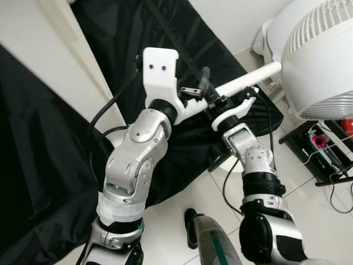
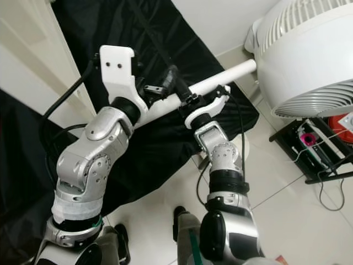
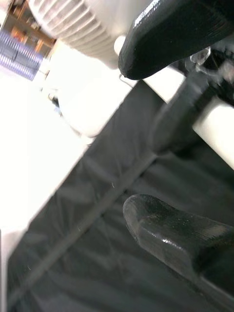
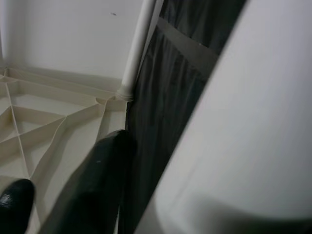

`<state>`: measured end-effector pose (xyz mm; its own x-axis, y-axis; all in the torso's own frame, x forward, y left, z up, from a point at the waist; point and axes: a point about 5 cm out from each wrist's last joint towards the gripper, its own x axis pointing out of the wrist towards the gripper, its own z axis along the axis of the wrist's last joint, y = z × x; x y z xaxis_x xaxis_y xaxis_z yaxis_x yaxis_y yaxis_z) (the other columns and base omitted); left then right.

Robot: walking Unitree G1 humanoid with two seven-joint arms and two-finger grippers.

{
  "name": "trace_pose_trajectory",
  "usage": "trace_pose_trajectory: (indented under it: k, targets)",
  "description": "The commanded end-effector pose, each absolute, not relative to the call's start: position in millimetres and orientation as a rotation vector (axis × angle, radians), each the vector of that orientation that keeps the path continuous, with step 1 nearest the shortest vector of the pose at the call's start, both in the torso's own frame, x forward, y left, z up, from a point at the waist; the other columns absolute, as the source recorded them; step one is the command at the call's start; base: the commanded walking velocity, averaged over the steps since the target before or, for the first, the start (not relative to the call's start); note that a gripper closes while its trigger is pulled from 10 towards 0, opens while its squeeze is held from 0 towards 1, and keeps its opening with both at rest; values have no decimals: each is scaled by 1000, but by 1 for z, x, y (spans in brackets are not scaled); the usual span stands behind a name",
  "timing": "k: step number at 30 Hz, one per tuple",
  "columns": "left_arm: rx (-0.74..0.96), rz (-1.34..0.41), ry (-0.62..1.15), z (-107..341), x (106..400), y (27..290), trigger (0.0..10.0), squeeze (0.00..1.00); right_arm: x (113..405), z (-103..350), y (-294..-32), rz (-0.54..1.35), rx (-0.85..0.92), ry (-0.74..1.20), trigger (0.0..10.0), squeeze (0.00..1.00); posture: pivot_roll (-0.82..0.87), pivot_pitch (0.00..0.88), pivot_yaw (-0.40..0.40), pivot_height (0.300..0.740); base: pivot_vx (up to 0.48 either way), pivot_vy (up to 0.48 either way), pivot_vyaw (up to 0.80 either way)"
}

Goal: Building children table

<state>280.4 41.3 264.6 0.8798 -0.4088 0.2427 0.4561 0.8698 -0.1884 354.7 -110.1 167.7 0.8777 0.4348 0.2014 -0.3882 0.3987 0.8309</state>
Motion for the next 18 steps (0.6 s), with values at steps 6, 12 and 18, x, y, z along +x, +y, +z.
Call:
trace_pose_trajectory:
  k: [6, 12, 18]
  targets:
    - [-172, -866, -301, 269, 248, 22, 10000, 0, 338, 108, -100, 400, 1110, 313, 10000, 1000, 34, 294, -5, 740, 0, 0, 0]
    - [89, -895, -246, 242, 248, 21, 10000, 0, 338, 108, -102, 391, 1143, 308, 10000, 863, 33, 293, -4, 740, 0, 0, 0]
    - [424, -788, -197, 212, 262, 20, 10000, 0, 338, 106, -104, 369, 1182, 300, 10000, 0, 32, 290, 2, 740, 0, 0, 0]
